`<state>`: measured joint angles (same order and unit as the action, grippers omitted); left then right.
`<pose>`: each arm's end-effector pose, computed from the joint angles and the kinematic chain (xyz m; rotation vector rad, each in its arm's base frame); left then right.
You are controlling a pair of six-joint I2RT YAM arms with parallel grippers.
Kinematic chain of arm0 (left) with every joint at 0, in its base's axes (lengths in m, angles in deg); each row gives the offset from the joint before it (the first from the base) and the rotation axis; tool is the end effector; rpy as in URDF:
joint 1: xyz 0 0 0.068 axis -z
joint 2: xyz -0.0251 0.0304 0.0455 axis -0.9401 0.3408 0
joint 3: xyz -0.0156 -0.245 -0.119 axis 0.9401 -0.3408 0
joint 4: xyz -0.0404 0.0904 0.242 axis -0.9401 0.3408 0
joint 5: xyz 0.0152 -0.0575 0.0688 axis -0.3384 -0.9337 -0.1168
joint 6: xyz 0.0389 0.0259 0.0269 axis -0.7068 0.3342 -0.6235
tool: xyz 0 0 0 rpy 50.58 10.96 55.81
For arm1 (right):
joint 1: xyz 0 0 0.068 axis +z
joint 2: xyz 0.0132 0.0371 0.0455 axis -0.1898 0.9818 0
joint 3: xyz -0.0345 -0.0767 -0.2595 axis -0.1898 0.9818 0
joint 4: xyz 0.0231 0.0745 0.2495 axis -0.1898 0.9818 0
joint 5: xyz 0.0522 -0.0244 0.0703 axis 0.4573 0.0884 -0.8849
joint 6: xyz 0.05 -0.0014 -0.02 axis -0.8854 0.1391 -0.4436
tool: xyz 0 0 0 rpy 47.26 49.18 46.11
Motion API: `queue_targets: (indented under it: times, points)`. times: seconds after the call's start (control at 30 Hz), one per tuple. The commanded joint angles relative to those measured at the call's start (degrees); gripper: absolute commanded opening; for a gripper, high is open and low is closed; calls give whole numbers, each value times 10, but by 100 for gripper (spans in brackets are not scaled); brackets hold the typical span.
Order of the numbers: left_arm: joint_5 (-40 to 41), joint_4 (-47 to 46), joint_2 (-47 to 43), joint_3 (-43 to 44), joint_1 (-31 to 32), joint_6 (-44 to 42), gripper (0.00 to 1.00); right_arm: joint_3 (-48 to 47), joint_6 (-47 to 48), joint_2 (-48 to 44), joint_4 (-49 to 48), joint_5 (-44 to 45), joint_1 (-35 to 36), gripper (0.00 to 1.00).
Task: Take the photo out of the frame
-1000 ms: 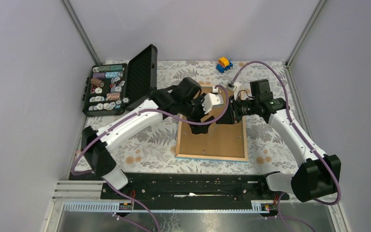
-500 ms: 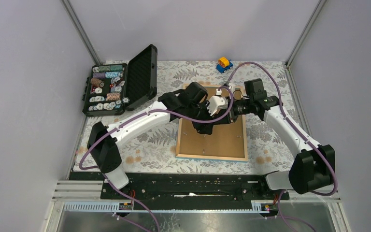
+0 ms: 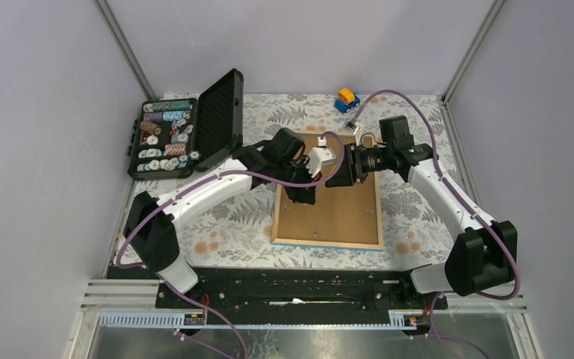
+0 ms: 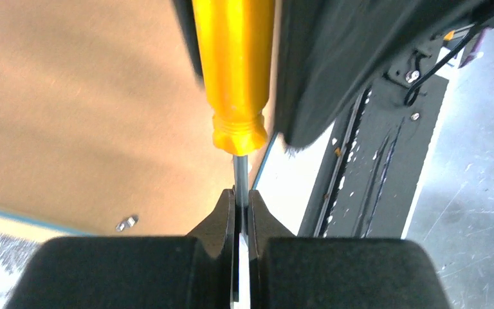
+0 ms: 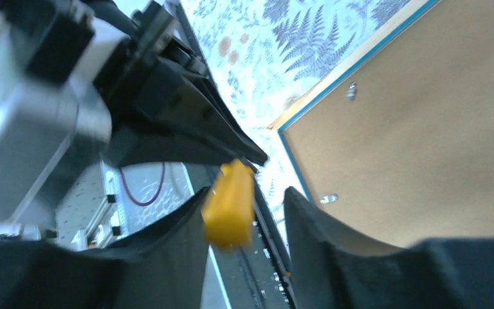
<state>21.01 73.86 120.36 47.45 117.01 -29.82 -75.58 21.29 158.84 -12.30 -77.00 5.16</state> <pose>0.2300 -0.2723 0.2997 1.3549 2.1163 -0.9417 0.2709 0.1101 0.3026 -0.7894 2.0690 1.3543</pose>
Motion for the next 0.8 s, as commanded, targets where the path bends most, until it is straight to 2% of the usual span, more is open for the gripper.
queue_targets:
  times: [0.0, 0.07, 0.2, 0.43, 0.53, 0.63, 0.77]
  points:
    - [17, 42, -70, -28, -27, -73, 0, -46, -4, 6, 9, 17, -44, 56]
    - [49, 65, -93, -61, -49, -86, 0, -42, 6, -1, 9, 51, -56, 60]
    - [59, 117, -144, -126, -159, -152, 0, -21, 44, -17, 11, 100, -58, 64]
    - [175, 217, -239, -221, -280, -412, 0, -3, 83, -22, 35, 101, -60, 66]
    - [231, 214, -269, -273, -351, -517, 0, 1, 90, -23, 44, 95, -60, 65]
    - [254, 189, -262, -306, -437, -623, 1, 6, 92, -28, 44, 97, -60, 65]
    - [299, 84, -220, -348, -536, -739, 3, 14, 93, -34, 44, 93, -60, 65]
